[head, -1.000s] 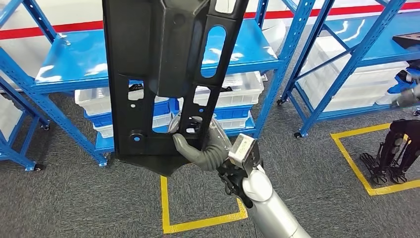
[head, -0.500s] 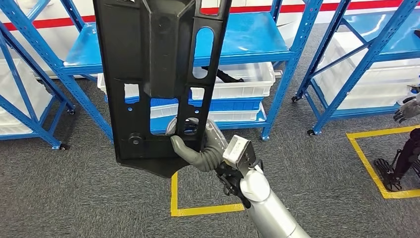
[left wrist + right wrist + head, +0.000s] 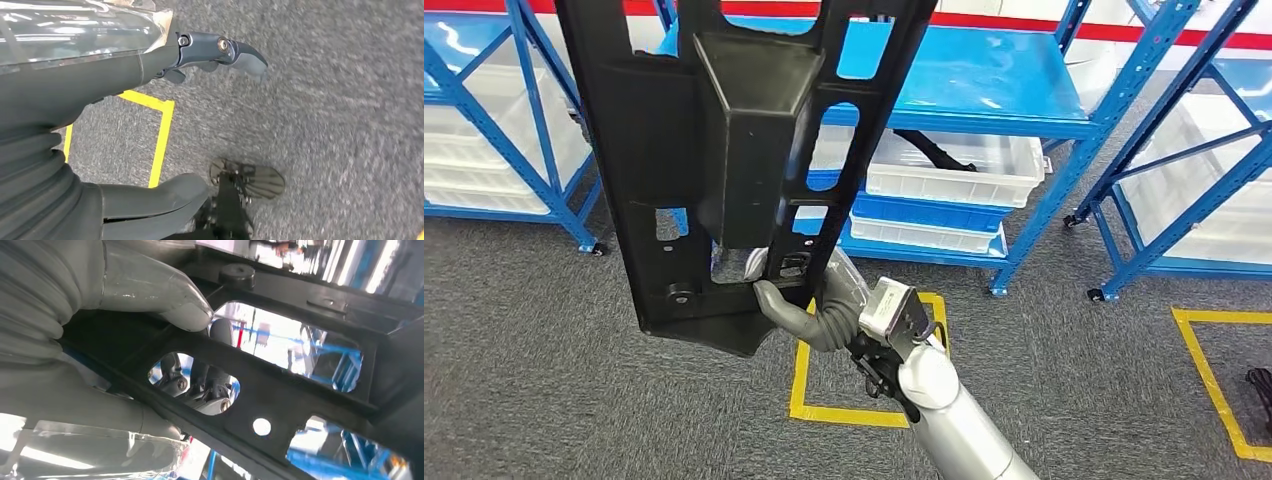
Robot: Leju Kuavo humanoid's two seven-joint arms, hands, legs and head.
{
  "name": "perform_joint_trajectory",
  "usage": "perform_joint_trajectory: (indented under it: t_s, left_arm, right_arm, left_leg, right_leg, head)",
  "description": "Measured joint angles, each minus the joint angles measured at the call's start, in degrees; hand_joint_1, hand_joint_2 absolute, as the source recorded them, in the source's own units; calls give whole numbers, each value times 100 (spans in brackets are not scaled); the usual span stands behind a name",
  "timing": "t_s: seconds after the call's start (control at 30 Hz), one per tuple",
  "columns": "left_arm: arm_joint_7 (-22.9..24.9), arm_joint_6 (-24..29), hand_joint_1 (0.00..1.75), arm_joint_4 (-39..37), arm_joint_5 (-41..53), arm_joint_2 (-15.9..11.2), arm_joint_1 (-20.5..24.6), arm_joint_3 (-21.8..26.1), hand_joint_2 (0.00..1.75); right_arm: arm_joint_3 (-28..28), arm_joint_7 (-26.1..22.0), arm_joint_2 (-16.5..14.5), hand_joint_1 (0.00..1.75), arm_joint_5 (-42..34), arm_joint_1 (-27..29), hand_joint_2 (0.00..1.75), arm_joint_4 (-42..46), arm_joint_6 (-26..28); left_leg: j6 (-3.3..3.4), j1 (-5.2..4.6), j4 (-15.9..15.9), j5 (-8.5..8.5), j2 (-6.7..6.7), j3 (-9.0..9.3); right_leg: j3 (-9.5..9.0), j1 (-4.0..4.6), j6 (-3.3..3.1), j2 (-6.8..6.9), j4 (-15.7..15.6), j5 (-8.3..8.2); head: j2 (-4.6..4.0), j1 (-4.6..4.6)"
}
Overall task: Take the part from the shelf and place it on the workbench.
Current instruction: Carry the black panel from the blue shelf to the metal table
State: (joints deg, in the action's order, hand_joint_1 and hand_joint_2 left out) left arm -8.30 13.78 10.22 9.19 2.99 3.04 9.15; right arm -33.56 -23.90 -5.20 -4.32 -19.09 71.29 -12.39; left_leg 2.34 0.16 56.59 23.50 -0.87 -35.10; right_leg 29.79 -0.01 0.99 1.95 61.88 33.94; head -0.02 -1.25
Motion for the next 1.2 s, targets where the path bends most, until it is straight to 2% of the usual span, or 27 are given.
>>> perform_joint_trajectory:
  t_s: [0.03,0.07,0.1,0.13,0.17,0.2,0.23,0.27,0.33,0.4,0.47,0.53,0.6,0.63,0.67,0.7,0.77,0.8,0.83,0.9,0.93,0.97,1.03,1.1,1.13,1.17,1.2]
  left_arm:
    - [1,2,0,0,1,0,8,2,175]
    - [1,2,0,-1,1,2,10,3,175]
    - [1,2,0,-1,0,4,6,3,175]
    - [2,1,0,-2,-1,8,-1,3,175]
    - [2,1,0,-2,-1,11,-6,3,175]
    - [2,0,0,-2,-1,16,-8,3,175]
    - [2,-1,0,-2,-1,19,-7,3,175]
    - [2,-1,0,-2,-1,20,-4,3,175]
    - [2,-1,0,-2,-1,19,-7,3,175]
    - [2,0,0,-3,-1,9,-24,3,175]
    - [3,-1,0,-5,0,9,-37,2,175]
    - [5,-5,0,-6,3,16,-29,1,175]
    - [6,-17,0,-6,7,19,-21,1,175]
    - [7,-28,0,-6,9,20,-24,1,175]
    - [8,-38,0,-6,11,19,-28,1,175]
    - [9,-50,0,-6,13,13,-29,2,175]
    - [18,-69,0,-5,16,1,-13,2,175]
    - [22,-76,0,-5,16,-3,-2,2,175]
    - [26,-83,0,-5,16,-7,5,2,175]
    - [28,-94,0,-6,20,-18,-2,1,175]
    - [28,-100,0,-6,24,-21,-9,1,175]
    - [28,-103,0,-6,29,-25,-10,2,175]
    - [28,-107,0,-6,38,-34,4,4,175]
    - [29,-108,0,-6,42,-44,9,5,175]
    - [29,-110,0,-6,43,-44,1,5,175]
    - [30,-111,0,-6,43,-43,-8,5,175]
    - [30,-113,0,-6,43,-41,-15,5,175]
  right_arm:
    - [-4,0,12,175,2,5,175,-17,-5]
    - [-8,1,26,175,3,15,175,-33,-9]
    - [-13,2,40,175,3,24,175,-53,-11]
    - [-16,3,49,175,3,29,175,-73,-14]
    - [-19,3,53,175,3,29,175,-87,-16]
    - [-22,3,56,175,3,26,175,-98,-16]
    - [-25,3,56,175,3,22,175,-104,-16]
    - [-28,3,56,175,2,18,175,-106,-16]
    - [-36,6,56,175,3,16,175,-115,-16]
    - [-39,8,43,175,6,15,175,-127,-17]
    - [-42,4,14,175,5,6,175,-132,-18]
    - [-40,2,2,175,4,-1,175,-138,-18]
    - [-40,-1,5,175,11,9,175,-152,-18]
    - [-41,-3,6,175,20,22,175,-159,-20]
    - [-43,-9,5,175,28,37,175,-163,-22]
    - [-44,-19,3,175,37,49,175,-164,-24]
    - [-46,-46,-7,175,56,52,175,-164,-27]
    - [-46,-58,-10,175,67,49,175,-163,-27]
    - [-46,-67,-13,175,78,49,175,-163,-27]
    - [-48,-73,-26,175,92,51,175,-160,-28]
    - [-50,-74,-34,175,96,49,175,-158,-29]
    - [-52,-77,-38,175,96,47,175,-156,-31]
    - [-57,-80,-19,175,96,61,175,-159,-31]
    - [-61,-80,18,175,97,99,175,-175,-31]
    - [-63,-80,34,175,97,115,175,-185,-31]
    - [-64,-80,42,175,97,123,175,-191,-31]
    - [-65,-80,47,175,97,124,175,-195,-31]
  left_leg:
    - [22,1,-4,-16,62,-18]
    - [32,0,-3,-28,130,-36]
    - [34,1,-2,-39,197,-49]
    - [27,2,1,-51,271,-58]
    - [16,5,7,-62,347,-62]
    - [1,8,19,-71,424,-66]
    - [-20,8,40,-79,498,-80]
    - [-42,0,70,-85,562,-104]
    - [-118,-2,103,-120,667,-176]
    - [-199,23,101,-169,733,-245]
    - [-261,23,291,-38,554,-370]
    - [-319,29,902,320,256,-638]
    - [-371,64,1581,610,135,-910]
    - [-387,80,1691,627,112,-931]
    - [-395,95,1582,549,85,-841]
    - [-394,107,1261,399,26,-641]
    - [-364,89,511,179,-233,-200]
    - [-329,63,288,140,-325,-72]
    - [-290,32,201,148,-367,-32]
    - [-197,-1,181,127,-243,-46]
    - [-153,2,155,105,-179,-44]
    - [-103,12,127,80,-113,-40]
    - [-28,28,93,44,32,-43]
    - [5,23,94,28,200,-67]
    - [12,17,96,21,290,-74]
    - [13,11,101,14,377,-77]
    - [10,7,107,8,464,-78]
  right_leg:
    - [202,-8,-14,-108,414,165]
    - [412,-16,-16,-155,830,305]
    - [563,-23,5,-168,1104,370]
    - [613,-32,53,-175,1161,333]
    - [545,-48,116,-187,973,202]
    - [383,-71,183,-238,593,7]
    - [198,-100,232,-357,163,-172]
    - [62,-119,242,-458,-169,-302]
    - [-25,-117,182,-557,-423,-404]
    - [-4,-109,85,-441,-416,-463]
    - [7,-137,-4,-324,-435,-511]
    - [15,-136,-56,-187,-444,-526]
    - [27,-120,-67,-34,-441,-525]
    - [31,-117,-66,42,-440,-524]
    - [32,-118,-64,113,-440,-523]
    - [30,-120,-62,177,-439,-520]
    - [24,-86,-33,285,-435,-501]
    - [24,-58,-10,334,-433,-491]
    - [24,-31,19,385,-435,-487]
    - [21,-17,76,481,-446,-480]
    - [34,-23,99,431,-415,-447]
    - [85,-31,103,313,-295,-369]
    - [365,-51,62,-15,309,-84]
    - [751,-55,35,-154,1074,176]
    - [853,-53,56,-173,1246,197]
    - [839,-50,94,-188,1179,122]
    - [714,-51,138,-216,889,-31]
  head:
    - [0,-1]
    - [0,-2]
    - [0,-2]
    - [0,-2]
    - [0,-2]
    - [0,-2]
    - [0,-2]
    - [0,-1]
    - [0,3]
    - [0,5]
    - [0,35]
    - [0,73]
    - [0,80]
    - [0,80]
    - [0,80]
    - [0,80]
    - [0,78]
    - [0,70]
    - [0,61]
    - [0,48]
    - [0,47]
    - [0,47]
    - [0,40]
    - [0,36]
    - [0,36]
    - [0,36]
    - [0,36]
